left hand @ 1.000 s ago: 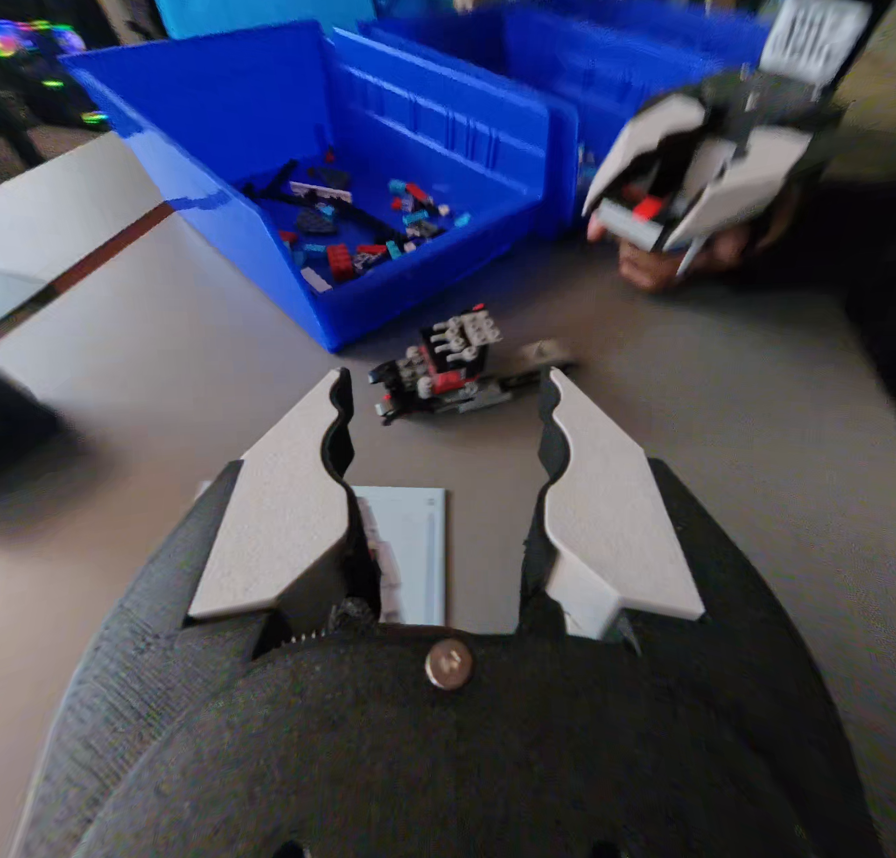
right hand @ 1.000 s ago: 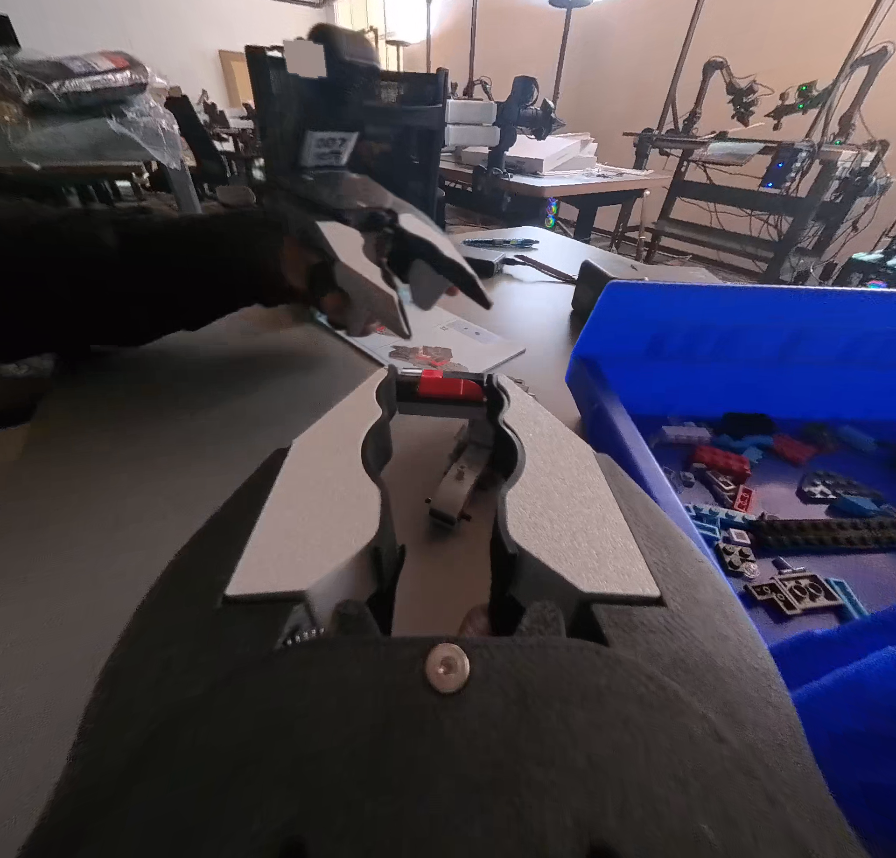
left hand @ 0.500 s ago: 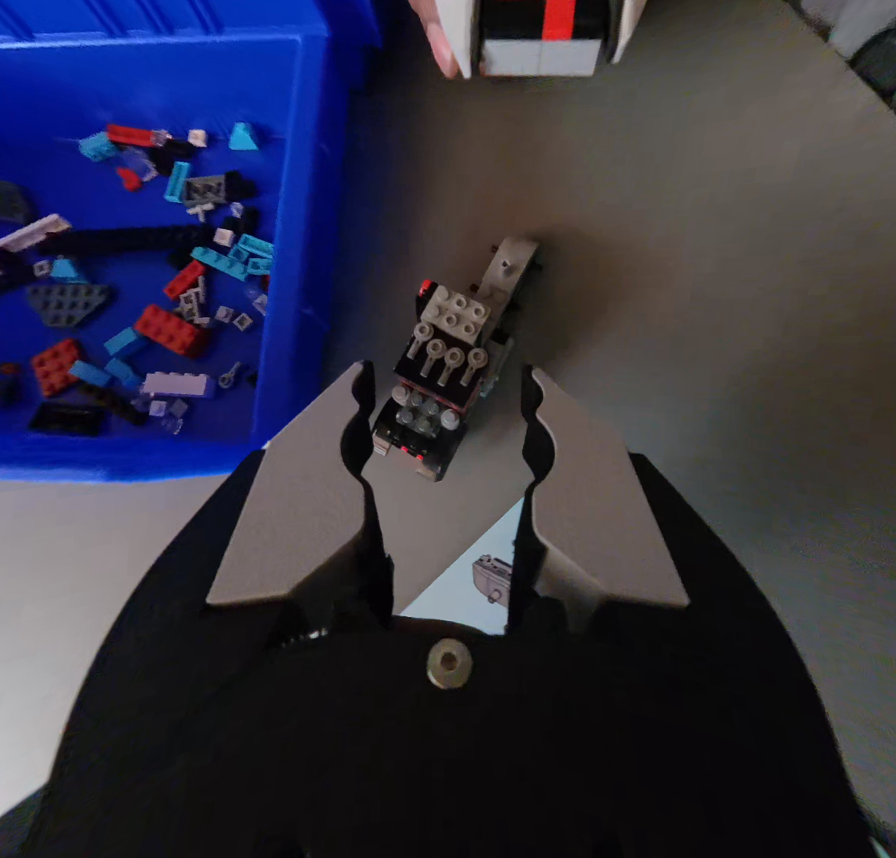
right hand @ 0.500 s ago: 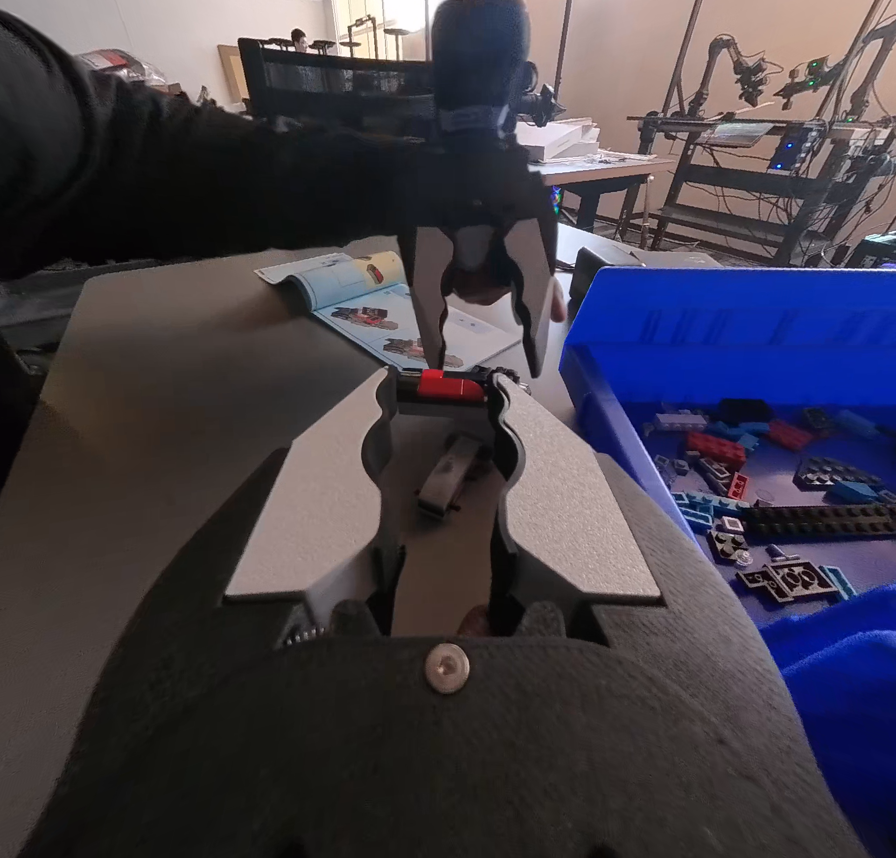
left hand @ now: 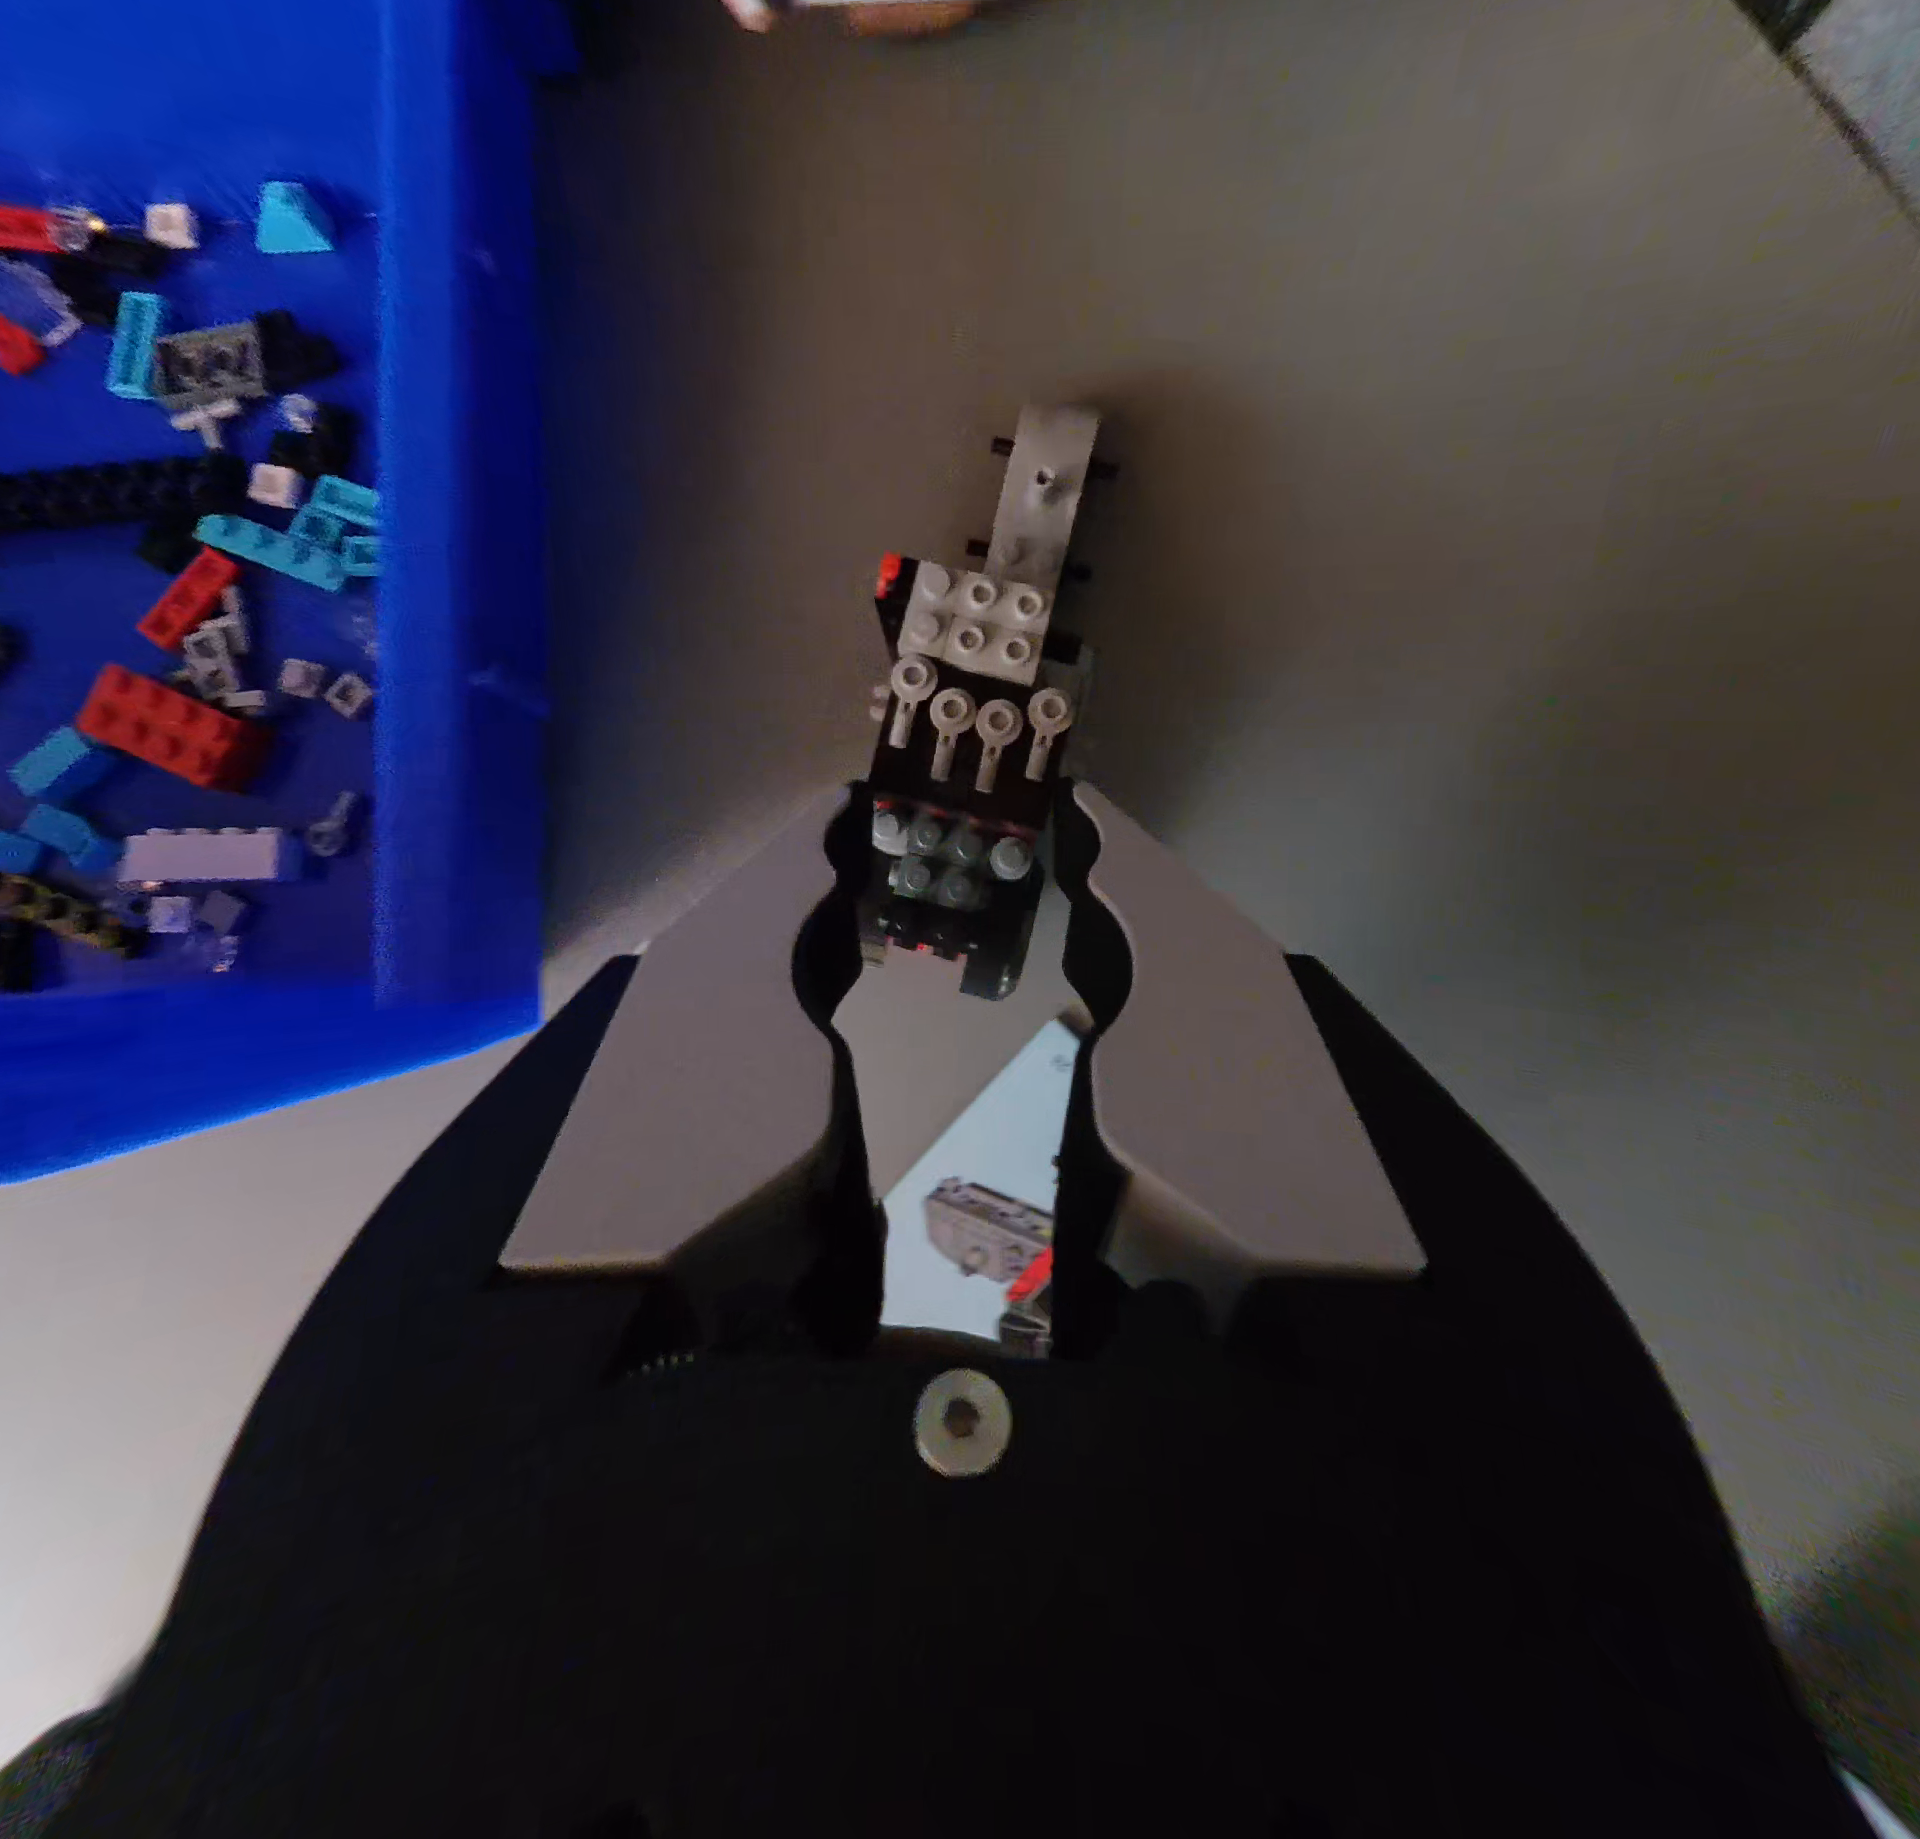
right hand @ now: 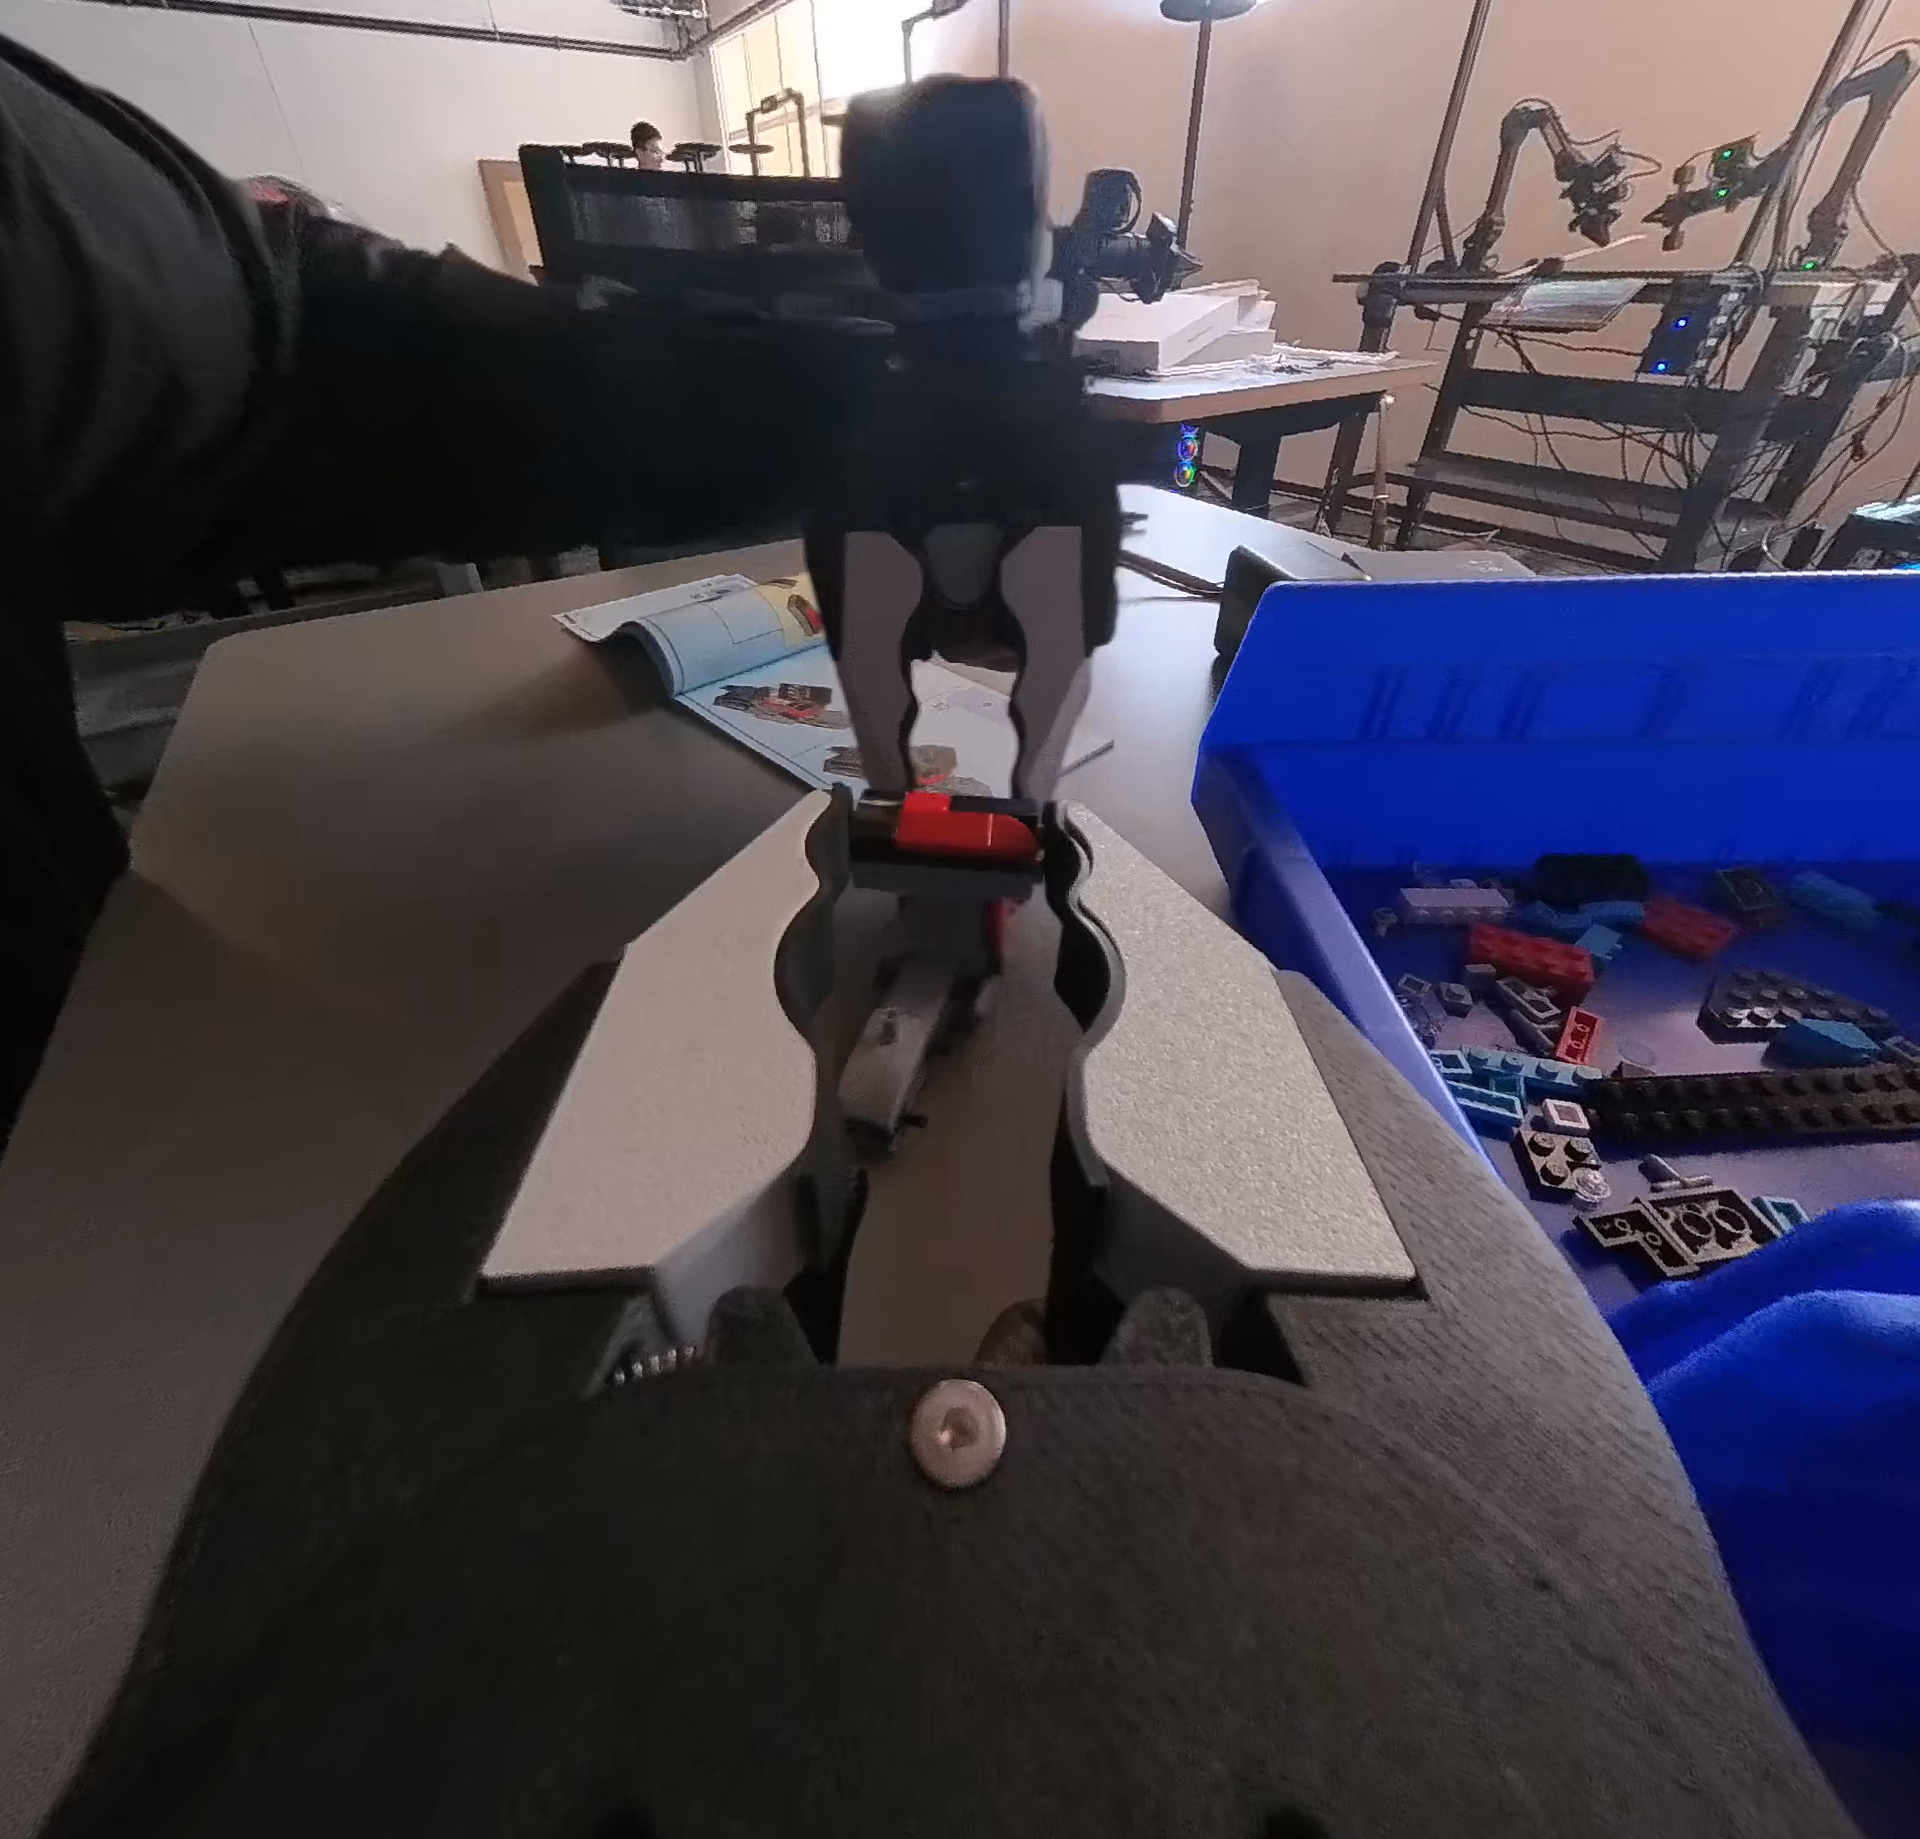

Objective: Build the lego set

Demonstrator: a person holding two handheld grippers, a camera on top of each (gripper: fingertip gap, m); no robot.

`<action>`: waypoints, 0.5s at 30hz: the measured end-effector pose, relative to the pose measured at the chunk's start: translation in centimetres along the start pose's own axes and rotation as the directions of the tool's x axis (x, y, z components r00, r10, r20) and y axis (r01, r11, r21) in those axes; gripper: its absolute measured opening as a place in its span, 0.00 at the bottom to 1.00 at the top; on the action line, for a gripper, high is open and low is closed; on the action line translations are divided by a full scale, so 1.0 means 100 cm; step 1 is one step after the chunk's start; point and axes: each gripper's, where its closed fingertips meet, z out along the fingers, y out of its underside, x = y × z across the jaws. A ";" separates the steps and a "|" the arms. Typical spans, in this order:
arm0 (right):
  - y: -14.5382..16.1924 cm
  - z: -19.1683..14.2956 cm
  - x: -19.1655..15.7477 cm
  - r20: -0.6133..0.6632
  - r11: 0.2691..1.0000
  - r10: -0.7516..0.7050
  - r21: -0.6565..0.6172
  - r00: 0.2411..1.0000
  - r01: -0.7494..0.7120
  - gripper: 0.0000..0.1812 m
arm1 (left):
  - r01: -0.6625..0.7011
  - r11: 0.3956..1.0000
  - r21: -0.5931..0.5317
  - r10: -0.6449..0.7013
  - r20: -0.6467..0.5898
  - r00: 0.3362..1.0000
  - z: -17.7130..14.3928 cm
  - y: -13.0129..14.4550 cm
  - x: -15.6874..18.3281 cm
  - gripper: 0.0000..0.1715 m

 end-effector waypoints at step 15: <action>0.001 0.000 -0.010 0.023 0.999 -0.032 -0.003 0.999 0.032 0.21 | 0.005 0.997 0.077 -0.006 0.010 1.000 0.014 -0.004 0.013 0.21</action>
